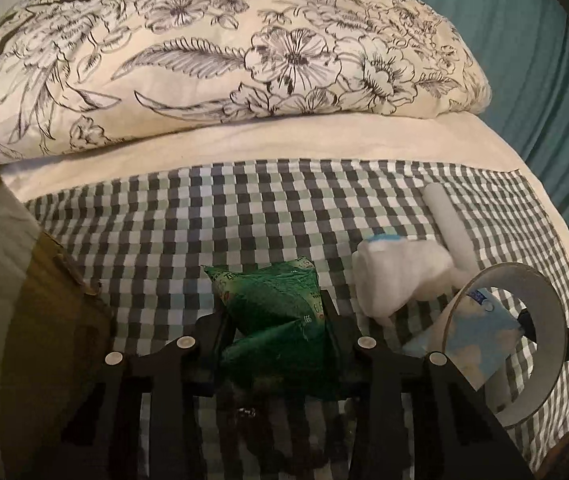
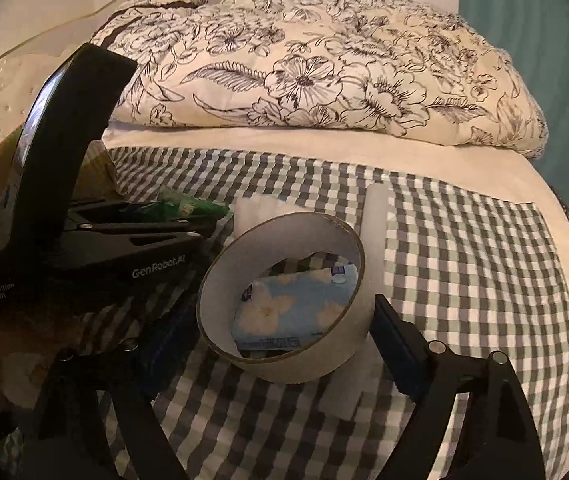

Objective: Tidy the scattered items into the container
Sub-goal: 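Lift the green packet and white tape roll off the cloth with both tools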

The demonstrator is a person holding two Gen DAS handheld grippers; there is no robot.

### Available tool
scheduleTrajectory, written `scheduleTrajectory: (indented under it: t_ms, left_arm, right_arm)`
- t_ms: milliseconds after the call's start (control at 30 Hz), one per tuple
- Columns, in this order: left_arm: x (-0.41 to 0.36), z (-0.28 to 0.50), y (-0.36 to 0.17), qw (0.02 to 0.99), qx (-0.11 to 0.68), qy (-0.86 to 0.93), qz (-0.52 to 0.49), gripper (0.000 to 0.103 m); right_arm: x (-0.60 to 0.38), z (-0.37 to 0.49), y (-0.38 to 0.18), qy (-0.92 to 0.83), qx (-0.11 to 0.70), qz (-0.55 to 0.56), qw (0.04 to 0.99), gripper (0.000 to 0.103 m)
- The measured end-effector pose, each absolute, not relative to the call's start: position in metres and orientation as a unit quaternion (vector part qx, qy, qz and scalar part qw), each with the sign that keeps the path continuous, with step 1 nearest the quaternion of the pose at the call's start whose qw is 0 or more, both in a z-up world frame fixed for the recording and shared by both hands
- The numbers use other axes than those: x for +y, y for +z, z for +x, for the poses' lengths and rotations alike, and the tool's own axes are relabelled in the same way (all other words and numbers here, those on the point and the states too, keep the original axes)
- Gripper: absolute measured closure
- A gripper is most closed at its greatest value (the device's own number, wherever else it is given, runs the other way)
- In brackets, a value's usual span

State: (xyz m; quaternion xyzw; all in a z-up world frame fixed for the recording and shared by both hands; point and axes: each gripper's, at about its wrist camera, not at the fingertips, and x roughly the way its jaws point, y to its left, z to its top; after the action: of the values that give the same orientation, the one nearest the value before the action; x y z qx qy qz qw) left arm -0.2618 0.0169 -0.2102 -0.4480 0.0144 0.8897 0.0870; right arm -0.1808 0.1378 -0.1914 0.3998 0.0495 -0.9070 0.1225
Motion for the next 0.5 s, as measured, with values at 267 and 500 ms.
scheduleTrajectory:
  t_ms: [267,500]
  left_arm:
    - [0.025,-0.24,-0.181,0.096,0.031,0.901,-0.421,0.064]
    - [0.022,-0.222,-0.157,0.096,0.035,0.91,-0.401,0.064]
  right_arm:
    - [0.146,-0.16,-0.176,-0.915,0.043,0.383,0.121,0.018]
    - [0.153,-0.136,-0.186,-0.906,0.041,0.406,0.114,0.018]
